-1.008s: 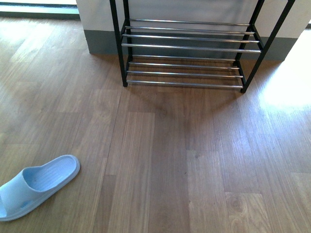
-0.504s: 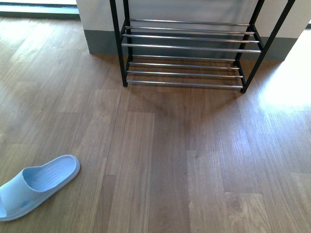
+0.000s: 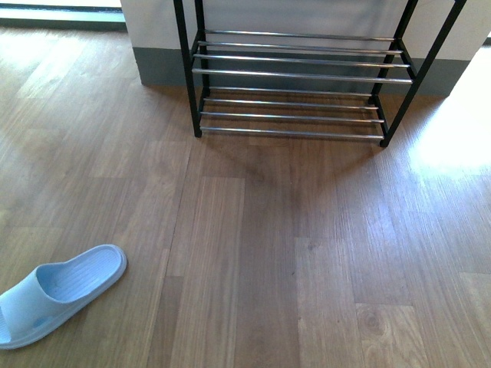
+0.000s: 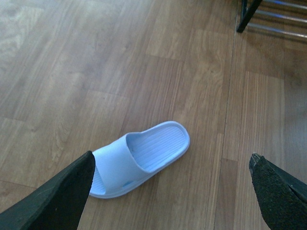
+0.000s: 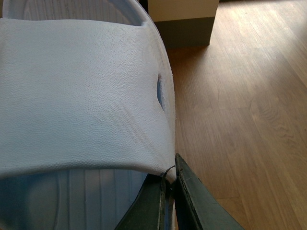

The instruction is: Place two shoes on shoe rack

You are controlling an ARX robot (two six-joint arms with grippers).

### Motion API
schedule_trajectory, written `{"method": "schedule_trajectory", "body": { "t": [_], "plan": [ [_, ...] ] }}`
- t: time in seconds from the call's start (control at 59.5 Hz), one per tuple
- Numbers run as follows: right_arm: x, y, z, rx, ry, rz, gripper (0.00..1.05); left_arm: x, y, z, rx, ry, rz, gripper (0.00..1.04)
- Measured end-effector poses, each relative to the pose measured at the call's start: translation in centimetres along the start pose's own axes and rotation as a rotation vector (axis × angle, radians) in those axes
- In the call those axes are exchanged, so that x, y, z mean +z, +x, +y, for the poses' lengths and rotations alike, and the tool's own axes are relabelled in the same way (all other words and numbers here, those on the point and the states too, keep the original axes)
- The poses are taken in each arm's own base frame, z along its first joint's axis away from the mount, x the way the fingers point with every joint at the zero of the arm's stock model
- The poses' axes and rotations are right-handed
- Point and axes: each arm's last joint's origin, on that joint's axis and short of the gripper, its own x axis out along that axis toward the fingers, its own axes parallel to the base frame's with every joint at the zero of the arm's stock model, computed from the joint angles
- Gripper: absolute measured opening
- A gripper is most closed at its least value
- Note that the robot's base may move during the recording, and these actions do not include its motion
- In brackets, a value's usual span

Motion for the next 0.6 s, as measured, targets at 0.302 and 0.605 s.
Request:
{"method": "schedule_trajectory", "body": {
  "t": [0.302, 0.605],
  "plan": [
    [0.0, 0.0, 0.0, 0.0, 0.0, 0.0, 0.01, -1.1, 6.6, -0.7, -0.01, 0.036, 0.116, 0.95],
    [0.0, 0.0, 0.0, 0.0, 0.0, 0.0, 0.01, -6.4, 15.8, -0.8, 0.09, 0.055, 0.332, 0.95]
  ]
}}
